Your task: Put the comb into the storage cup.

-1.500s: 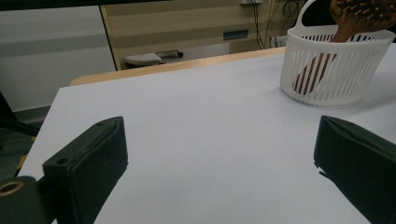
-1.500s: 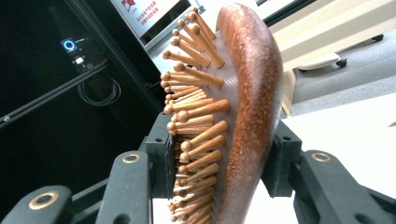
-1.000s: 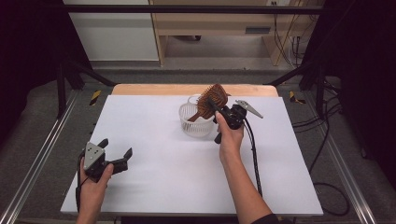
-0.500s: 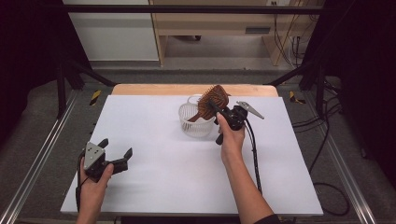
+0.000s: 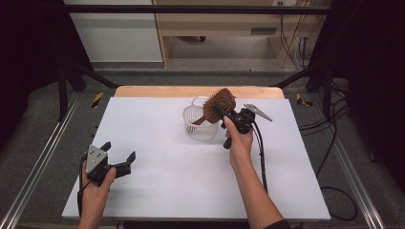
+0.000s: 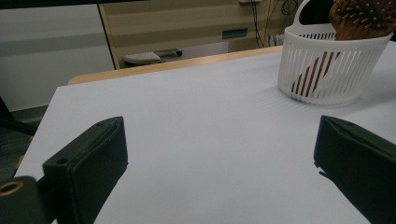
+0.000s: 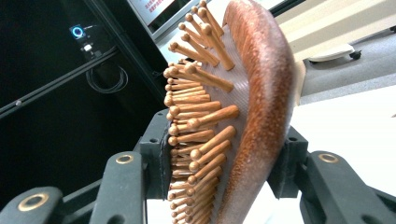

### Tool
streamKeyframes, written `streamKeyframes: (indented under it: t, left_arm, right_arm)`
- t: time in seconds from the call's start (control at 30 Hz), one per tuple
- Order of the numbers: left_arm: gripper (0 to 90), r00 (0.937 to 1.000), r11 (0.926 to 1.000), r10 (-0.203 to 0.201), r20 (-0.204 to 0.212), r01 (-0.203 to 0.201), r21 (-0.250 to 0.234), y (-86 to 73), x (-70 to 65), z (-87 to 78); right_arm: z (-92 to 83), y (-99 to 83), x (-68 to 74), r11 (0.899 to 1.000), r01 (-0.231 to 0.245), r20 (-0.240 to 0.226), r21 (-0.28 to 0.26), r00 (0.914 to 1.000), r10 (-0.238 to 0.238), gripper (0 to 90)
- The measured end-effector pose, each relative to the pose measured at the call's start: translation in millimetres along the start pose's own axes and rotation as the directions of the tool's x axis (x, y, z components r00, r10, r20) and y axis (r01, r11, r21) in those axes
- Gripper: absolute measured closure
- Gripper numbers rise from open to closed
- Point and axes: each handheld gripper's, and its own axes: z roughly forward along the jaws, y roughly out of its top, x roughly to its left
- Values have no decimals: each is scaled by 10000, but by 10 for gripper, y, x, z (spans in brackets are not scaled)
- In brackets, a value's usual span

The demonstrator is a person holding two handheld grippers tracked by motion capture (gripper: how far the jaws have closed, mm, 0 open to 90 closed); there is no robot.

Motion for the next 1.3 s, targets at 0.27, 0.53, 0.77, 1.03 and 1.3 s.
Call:
streamKeyframes:
  t: [0.27, 0.53, 0.77, 1.03, 1.3]
  left_arm:
    - [29, 10000, 10000, 13, 2, -13, 13, 0, 1, 1]
    - [29, 10000, 10000, 7, 18, -7, 20, -1, -2, 4]
    - [29, 10000, 10000, 16, -18, -16, 4, 2, 7, -2]
    - [29, 10000, 10000, 27, -13, -27, 12, 3, 5, -2]
    - [29, 10000, 10000, -22, -14, 22, 1, 1, 5, -2]
  right_arm:
    - [-6, 16, -5, 9994, 187, -33, 280, 9998, -186, 483]
    - [0, 30, 20, 9968, 583, 55, 545, 9983, -587, 433]
    - [-8, 84, 65, 9916, 1015, 284, 807, 9942, -1041, 372]
    - [-37, 131, 52, 9841, 1378, 530, 1124, 9881, -1445, 292]
    - [-49, 122, 85, 9655, 1955, 695, 1717, 9753, -2098, 198]
